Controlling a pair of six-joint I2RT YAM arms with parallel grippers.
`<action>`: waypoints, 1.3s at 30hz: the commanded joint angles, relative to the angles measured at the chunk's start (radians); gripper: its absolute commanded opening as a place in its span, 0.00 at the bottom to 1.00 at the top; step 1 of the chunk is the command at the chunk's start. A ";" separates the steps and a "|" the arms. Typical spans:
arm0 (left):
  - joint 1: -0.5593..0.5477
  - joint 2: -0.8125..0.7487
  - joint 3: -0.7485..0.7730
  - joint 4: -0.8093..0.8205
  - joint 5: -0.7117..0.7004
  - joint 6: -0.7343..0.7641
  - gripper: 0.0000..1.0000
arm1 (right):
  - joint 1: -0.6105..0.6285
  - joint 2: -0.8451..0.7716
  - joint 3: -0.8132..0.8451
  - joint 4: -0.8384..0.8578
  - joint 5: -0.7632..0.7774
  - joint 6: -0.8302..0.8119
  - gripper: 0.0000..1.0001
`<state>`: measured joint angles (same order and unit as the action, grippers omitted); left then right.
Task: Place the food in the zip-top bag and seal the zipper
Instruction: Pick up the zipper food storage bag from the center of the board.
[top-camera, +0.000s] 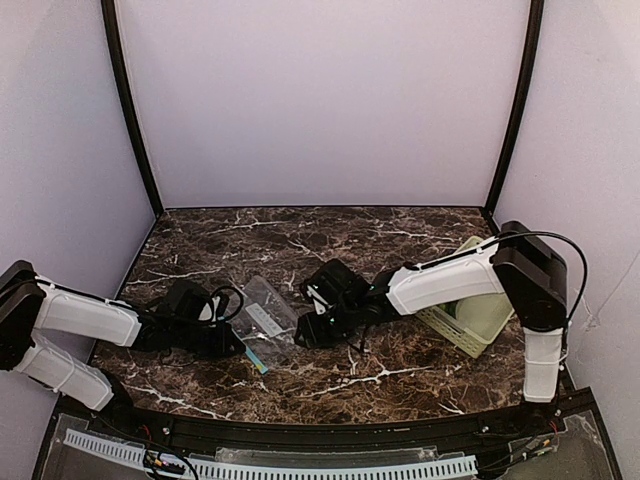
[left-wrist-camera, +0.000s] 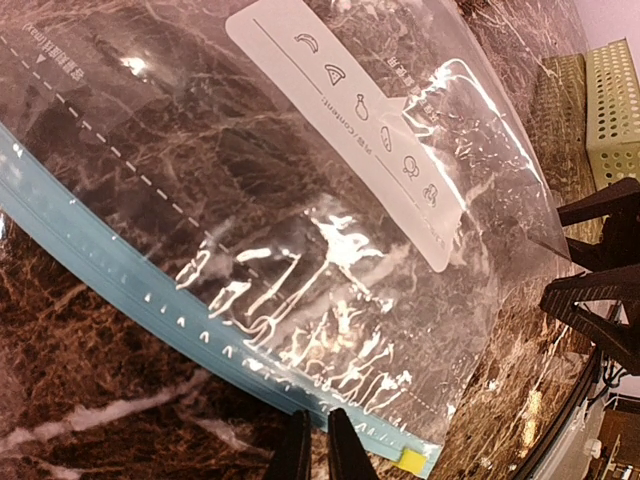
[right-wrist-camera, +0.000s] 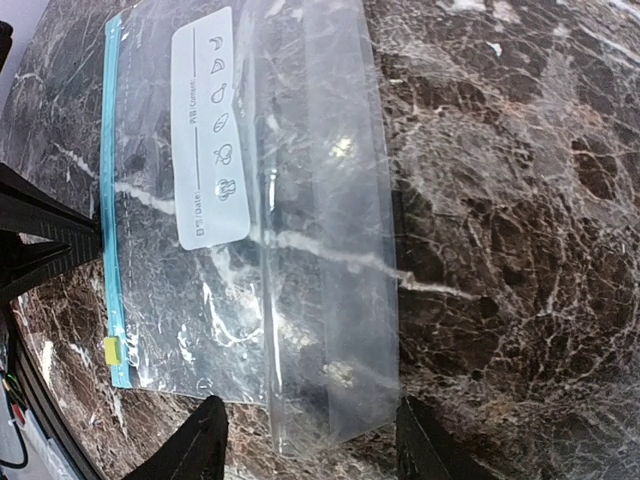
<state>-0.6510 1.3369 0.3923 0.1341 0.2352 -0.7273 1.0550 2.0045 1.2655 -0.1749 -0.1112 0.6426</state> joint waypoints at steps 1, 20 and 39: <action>-0.009 0.013 -0.022 -0.100 -0.009 -0.002 0.08 | 0.012 0.027 0.042 -0.009 0.035 0.005 0.53; -0.011 -0.031 -0.035 -0.119 -0.018 -0.003 0.08 | 0.020 0.031 0.107 -0.060 0.133 -0.028 0.00; -0.010 -0.546 0.011 -0.342 -0.015 0.063 0.80 | 0.026 -0.407 -0.180 -0.003 -0.004 -0.138 0.00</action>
<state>-0.6594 0.8425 0.3882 -0.1528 0.1616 -0.6750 1.0691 1.6882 1.1336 -0.2081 -0.0727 0.5549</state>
